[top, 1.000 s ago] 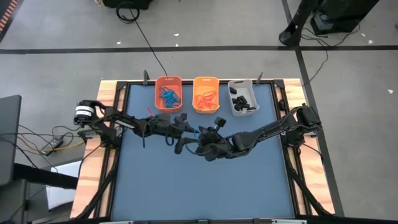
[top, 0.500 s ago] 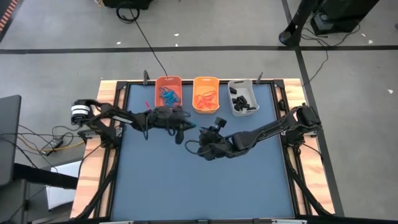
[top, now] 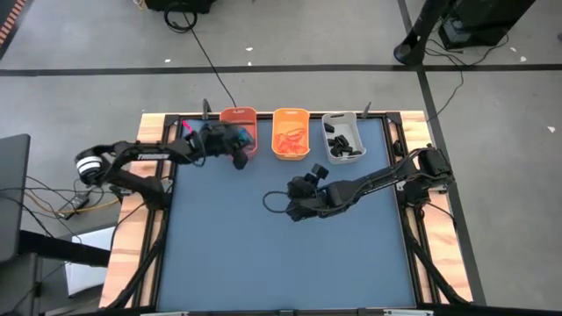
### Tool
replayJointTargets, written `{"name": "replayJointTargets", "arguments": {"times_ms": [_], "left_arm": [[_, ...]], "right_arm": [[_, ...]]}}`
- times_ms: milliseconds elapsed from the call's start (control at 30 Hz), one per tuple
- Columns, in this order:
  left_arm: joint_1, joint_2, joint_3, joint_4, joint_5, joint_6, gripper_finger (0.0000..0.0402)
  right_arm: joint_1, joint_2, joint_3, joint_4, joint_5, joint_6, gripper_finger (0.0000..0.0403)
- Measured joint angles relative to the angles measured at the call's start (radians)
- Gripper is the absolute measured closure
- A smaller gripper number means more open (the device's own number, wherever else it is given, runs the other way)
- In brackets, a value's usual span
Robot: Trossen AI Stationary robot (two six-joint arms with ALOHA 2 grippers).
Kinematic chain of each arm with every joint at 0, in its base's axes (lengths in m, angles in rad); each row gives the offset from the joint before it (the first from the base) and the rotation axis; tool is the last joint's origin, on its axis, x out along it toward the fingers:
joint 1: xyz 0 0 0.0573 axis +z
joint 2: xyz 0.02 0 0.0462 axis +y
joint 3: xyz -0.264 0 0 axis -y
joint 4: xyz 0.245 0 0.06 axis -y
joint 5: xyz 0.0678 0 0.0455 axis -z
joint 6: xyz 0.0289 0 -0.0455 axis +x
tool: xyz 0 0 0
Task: Sort rubber bands into baskets
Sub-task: Put the blue rubber band into the orange bin
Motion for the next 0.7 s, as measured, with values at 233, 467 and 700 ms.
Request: {"name": "replayJointTargets", "arguments": {"times_ms": [233, 467, 700], "left_arm": [[0.129, -0.003, -0.001, -0.123, -0.010, -0.008, 0.0389], [0.137, -0.010, -0.001, -0.118, 0.058, 0.051, 0.0293], [0.135, -0.102, -0.001, -0.199, 0.095, 0.020, 0.0170]], "right_arm": [[-0.005, 0.000, -0.013, -0.026, -0.003, 0.015, 0.0228], [-0.018, -0.011, -0.013, -0.054, -0.020, 0.007, 0.0224], [-0.018, -0.082, -0.013, -0.125, -0.028, 0.013, 0.0224]]}}
